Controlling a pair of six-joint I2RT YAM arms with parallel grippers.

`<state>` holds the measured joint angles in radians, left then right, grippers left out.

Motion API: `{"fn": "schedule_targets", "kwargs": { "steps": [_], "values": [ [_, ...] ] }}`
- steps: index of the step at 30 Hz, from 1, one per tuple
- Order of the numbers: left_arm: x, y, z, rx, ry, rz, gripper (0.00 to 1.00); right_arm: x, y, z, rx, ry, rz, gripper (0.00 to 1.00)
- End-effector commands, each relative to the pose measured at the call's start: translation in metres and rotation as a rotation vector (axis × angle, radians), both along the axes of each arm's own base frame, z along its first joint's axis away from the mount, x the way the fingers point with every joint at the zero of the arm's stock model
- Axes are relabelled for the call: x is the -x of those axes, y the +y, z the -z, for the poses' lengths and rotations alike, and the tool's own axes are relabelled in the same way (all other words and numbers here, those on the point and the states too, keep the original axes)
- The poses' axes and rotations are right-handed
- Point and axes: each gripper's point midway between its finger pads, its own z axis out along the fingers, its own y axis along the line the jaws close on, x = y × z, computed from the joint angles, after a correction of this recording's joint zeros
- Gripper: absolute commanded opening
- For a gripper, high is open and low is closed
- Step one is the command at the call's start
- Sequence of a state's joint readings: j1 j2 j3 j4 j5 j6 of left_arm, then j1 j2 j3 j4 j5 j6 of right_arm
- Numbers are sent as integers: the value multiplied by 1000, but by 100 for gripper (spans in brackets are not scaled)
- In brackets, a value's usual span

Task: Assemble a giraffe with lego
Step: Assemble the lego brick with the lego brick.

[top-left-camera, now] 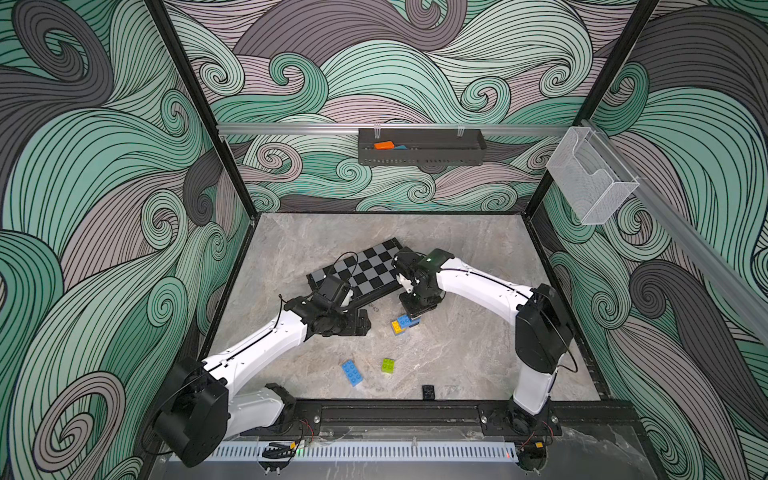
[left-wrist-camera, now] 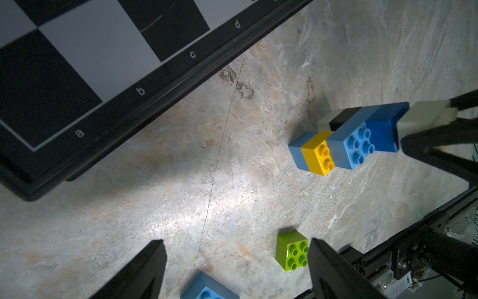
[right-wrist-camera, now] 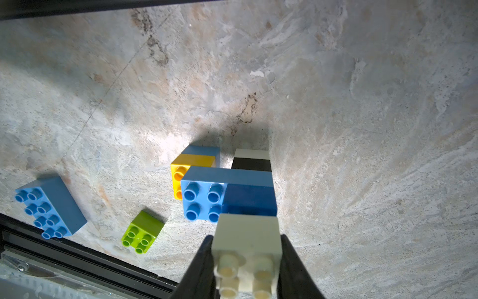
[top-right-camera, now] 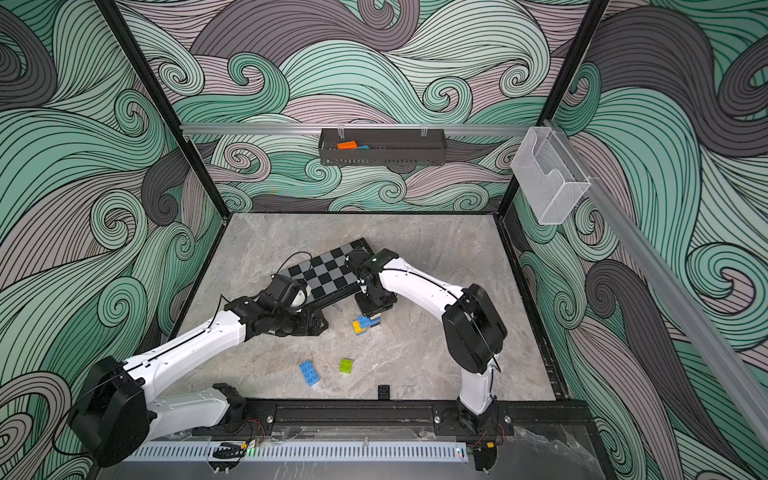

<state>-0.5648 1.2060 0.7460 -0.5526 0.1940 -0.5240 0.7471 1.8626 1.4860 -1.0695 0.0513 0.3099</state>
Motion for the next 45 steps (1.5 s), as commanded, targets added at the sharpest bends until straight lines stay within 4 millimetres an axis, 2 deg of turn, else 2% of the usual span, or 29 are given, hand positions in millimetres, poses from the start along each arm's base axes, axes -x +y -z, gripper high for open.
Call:
{"fn": "schedule_targets", "kwargs": {
  "steps": [1, 9, 28, 45],
  "values": [
    [-1, -2, -3, 5, -19, 11, 90, 28, -46, 63, 254, 159, -38, 26],
    [-1, -2, -3, 6, -20, 9, 90, 29, -47, 66, 259, 173, -53, 29],
    [-2, -3, -4, 14, -20, 8, 90, 7, -39, 46, 239, 74, -71, 33],
    [-3, -5, -4, 18, -16, 15, 90, 0, -34, 38, 223, 43, -66, 36]
  ]
}}
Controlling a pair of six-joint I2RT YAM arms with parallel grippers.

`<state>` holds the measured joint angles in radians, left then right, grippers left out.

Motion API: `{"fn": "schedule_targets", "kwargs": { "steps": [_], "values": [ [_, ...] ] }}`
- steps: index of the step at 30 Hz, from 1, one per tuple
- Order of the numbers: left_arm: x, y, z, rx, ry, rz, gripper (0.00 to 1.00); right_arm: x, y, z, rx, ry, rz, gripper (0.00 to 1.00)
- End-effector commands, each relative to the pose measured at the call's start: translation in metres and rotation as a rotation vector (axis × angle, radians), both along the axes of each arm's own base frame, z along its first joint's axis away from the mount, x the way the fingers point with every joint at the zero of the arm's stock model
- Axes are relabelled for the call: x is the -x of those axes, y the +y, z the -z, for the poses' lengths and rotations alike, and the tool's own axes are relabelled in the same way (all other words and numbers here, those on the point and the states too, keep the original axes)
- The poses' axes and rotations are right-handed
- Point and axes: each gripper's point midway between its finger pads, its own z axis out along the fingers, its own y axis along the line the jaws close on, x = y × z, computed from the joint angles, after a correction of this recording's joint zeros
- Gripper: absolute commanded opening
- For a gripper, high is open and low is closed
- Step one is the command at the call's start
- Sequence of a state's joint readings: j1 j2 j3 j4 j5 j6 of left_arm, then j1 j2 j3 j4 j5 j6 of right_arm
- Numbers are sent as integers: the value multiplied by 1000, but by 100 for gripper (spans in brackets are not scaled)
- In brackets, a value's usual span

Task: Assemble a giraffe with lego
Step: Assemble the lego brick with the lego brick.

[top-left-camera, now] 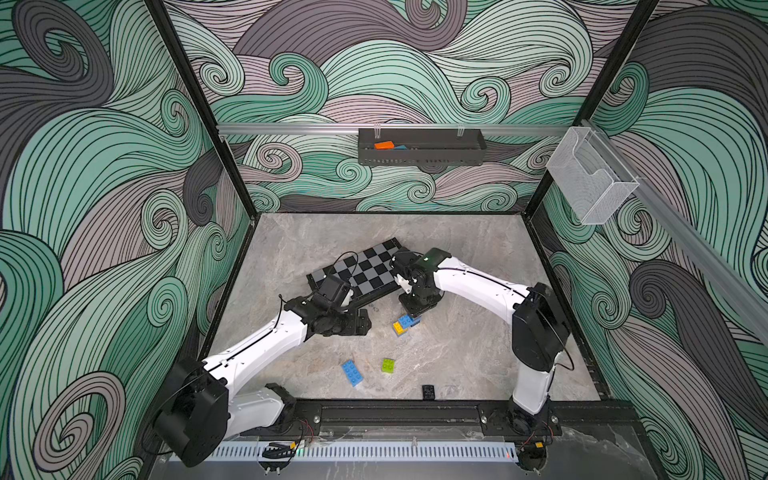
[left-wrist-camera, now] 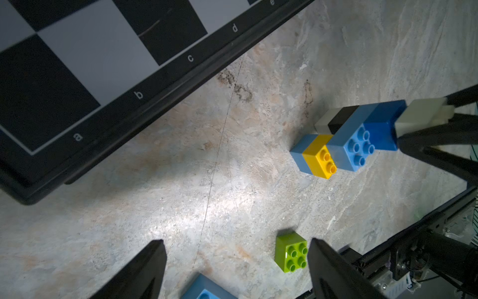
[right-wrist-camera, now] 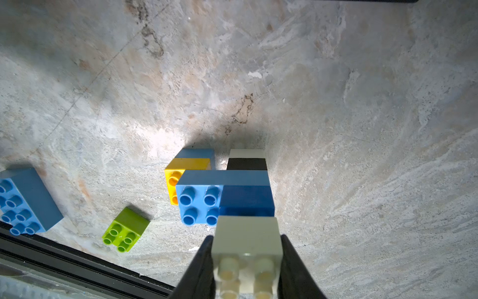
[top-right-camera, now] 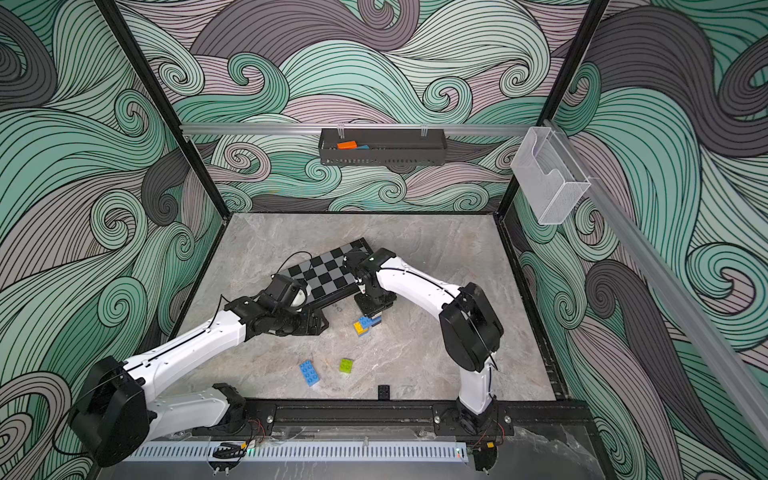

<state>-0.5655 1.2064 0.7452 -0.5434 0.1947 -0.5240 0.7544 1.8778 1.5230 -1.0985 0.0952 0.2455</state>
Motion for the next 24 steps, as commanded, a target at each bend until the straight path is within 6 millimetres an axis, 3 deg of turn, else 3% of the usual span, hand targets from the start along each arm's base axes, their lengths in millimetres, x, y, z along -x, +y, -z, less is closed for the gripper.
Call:
{"fn": "schedule_targets", "kwargs": {
  "steps": [1, 20, 24],
  "values": [
    [-2, -4, -3, 14, -11, 12, 90, 5, -32, 42, 185, 60, 7, 37],
    [-5, -7, -4, 17, -11, 14, 89, -3, -18, 30, 107, 17, 14, 42],
    [-5, -7, -4, 17, -10, 14, 90, -5, -14, 22, 77, -11, 19, 50]
  ]
}}
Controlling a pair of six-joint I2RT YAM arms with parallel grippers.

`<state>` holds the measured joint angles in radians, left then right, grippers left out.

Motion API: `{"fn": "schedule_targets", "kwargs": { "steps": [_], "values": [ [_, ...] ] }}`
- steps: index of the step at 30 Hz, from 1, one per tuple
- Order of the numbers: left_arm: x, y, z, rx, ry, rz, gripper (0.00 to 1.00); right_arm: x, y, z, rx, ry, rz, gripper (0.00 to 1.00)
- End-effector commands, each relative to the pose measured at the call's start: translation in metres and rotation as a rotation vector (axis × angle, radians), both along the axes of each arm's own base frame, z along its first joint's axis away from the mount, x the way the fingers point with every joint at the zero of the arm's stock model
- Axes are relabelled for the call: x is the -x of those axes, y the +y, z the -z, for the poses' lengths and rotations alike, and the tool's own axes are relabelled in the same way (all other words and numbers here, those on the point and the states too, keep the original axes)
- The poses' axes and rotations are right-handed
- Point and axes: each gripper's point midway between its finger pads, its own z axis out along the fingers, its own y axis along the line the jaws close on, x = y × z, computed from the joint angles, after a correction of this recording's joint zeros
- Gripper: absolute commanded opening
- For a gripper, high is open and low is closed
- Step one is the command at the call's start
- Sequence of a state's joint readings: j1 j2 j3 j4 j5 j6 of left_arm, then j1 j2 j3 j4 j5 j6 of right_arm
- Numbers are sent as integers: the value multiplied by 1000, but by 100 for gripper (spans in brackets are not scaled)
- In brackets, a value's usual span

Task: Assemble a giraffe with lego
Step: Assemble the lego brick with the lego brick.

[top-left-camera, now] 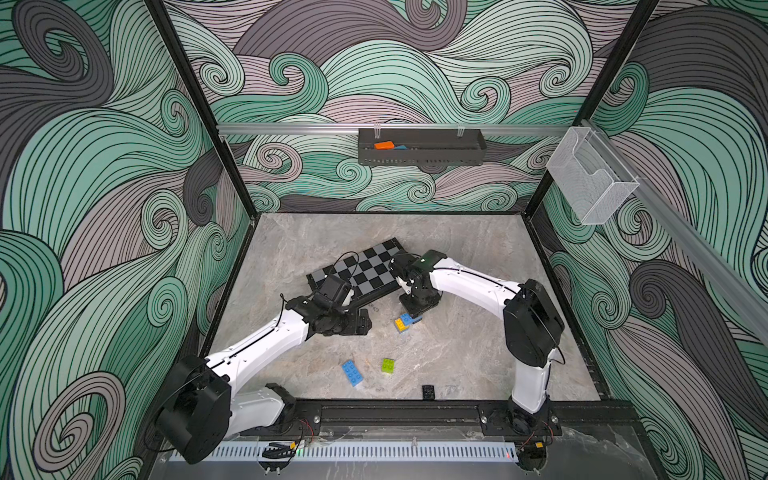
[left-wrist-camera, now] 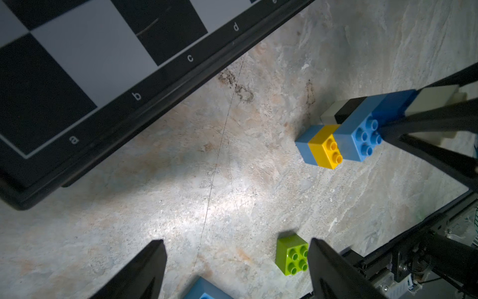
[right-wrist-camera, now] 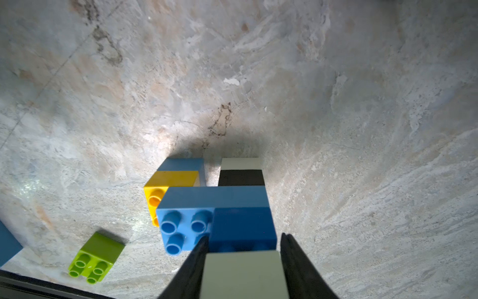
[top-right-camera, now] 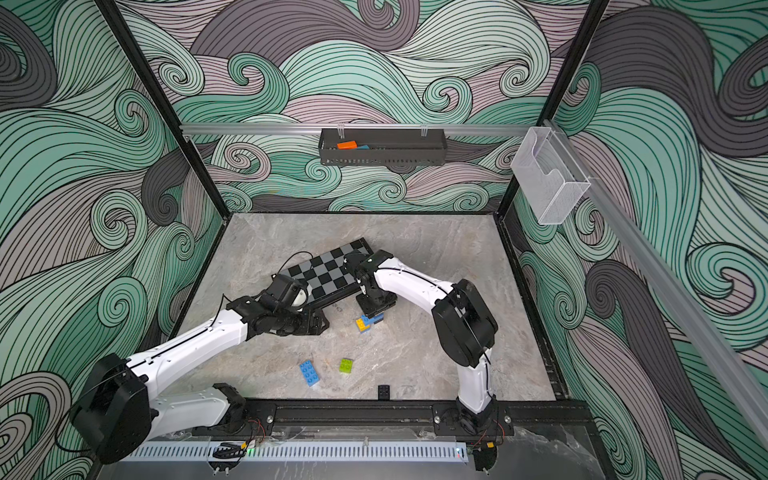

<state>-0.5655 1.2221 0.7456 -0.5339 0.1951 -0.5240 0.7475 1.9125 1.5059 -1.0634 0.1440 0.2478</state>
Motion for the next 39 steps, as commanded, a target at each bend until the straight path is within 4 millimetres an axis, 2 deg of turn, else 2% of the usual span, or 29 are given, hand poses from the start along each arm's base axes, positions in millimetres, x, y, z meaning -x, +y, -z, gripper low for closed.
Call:
{"fn": "schedule_targets", "kwargs": {
  "steps": [1, 5, 20, 39],
  "values": [
    [-4, -6, -6, 19, -14, 13, 90, 4, -6, 4, 22, 4, 11, 50],
    [-5, -7, -7, 20, -15, 13, 90, 1, -4, -5, 2, -18, 11, 56],
    [-4, -5, -7, 17, -19, 8, 89, -4, 5, -43, -97, -95, 42, 54],
    [-5, -3, -5, 9, -18, -2, 90, 7, 11, -29, -95, -38, 4, 47]
  ]
}}
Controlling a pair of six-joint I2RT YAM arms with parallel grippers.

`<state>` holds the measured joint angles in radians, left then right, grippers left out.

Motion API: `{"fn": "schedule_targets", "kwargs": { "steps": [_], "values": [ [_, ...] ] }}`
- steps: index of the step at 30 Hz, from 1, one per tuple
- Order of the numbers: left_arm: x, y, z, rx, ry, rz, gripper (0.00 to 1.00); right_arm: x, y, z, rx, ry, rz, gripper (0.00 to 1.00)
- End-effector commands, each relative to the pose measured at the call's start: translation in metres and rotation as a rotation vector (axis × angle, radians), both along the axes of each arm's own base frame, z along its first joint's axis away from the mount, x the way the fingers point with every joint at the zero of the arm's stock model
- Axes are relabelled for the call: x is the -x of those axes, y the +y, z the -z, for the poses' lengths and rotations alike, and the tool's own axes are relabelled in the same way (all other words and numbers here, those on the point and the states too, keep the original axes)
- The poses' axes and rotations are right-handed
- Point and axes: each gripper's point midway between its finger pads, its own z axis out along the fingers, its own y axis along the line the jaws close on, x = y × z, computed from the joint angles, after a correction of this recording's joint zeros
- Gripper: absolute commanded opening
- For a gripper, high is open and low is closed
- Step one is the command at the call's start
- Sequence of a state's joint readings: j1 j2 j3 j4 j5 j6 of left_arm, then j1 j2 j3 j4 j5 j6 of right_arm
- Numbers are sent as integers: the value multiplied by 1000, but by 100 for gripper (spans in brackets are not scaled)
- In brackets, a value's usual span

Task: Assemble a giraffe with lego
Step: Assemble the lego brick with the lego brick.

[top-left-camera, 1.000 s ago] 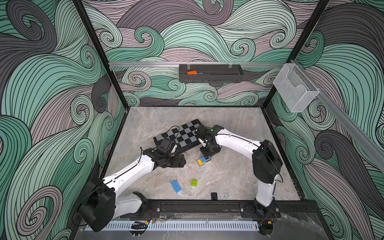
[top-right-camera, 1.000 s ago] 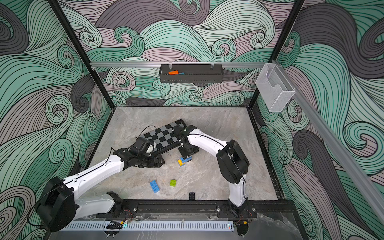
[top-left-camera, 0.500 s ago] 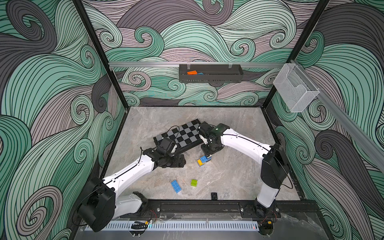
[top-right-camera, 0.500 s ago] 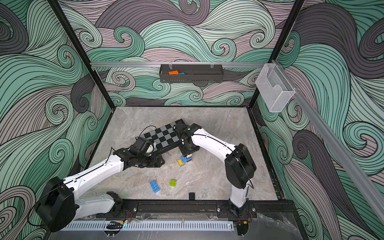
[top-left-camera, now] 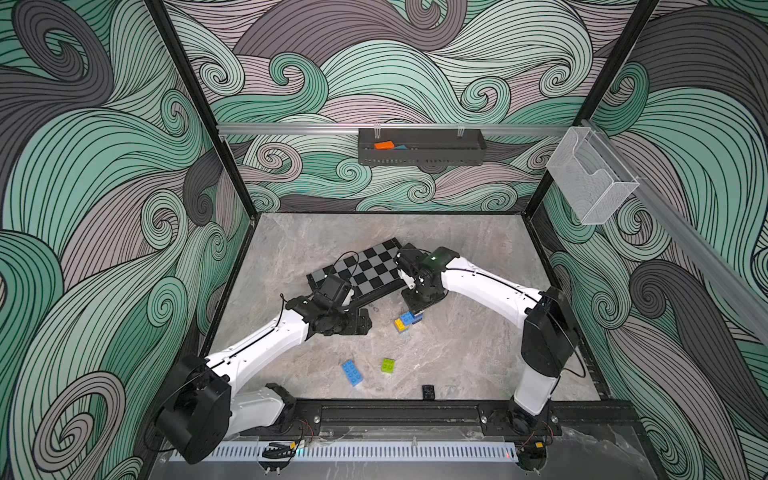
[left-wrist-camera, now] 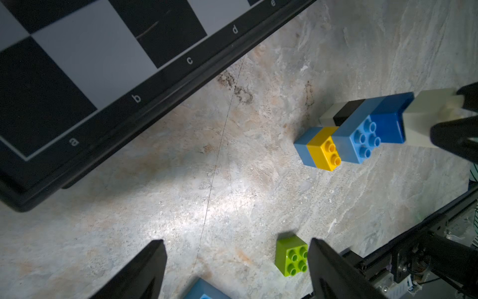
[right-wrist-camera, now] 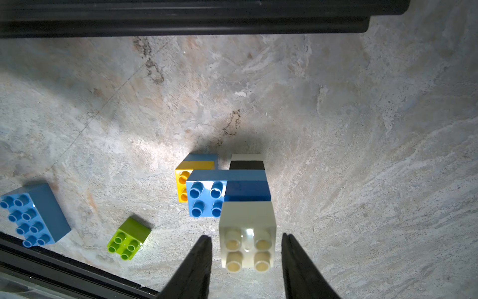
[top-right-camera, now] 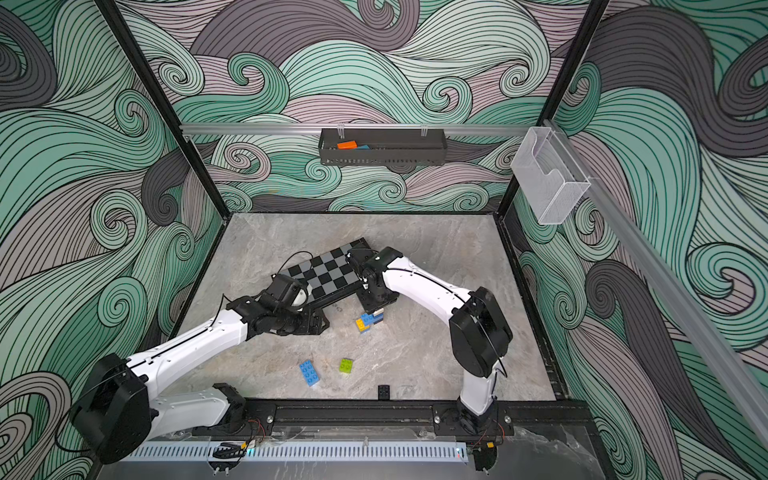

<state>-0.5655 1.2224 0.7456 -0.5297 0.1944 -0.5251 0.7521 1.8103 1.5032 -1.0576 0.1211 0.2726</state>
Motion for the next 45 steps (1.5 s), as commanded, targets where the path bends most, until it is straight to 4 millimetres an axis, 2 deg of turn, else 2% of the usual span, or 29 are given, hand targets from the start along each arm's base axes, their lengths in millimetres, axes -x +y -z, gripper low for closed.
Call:
{"fn": "schedule_targets", "kwargs": {
  "steps": [1, 8, 17, 22, 31, 45],
  "values": [
    [-4, -3, -3, 6, -14, -3, 90, 6, 5, 7, 0, 26, -19, 47],
    [-3, -2, -4, 10, -13, -11, 90, 9, 1, 13, 22, 34, -31, 39],
    [-2, 0, -5, 5, -18, -14, 89, 11, -2, 15, 33, 38, -41, 14],
    [-2, 1, -4, 4, -19, -19, 90, 13, -6, 23, 60, 53, -47, 13],
    [-1, 3, -2, -6, -20, -20, 90, 25, -13, 48, 97, 157, -44, 16],
    [-6, 3, 3, -14, -38, -17, 89, 32, -17, 60, 158, 277, -87, 12]
  ]
}}
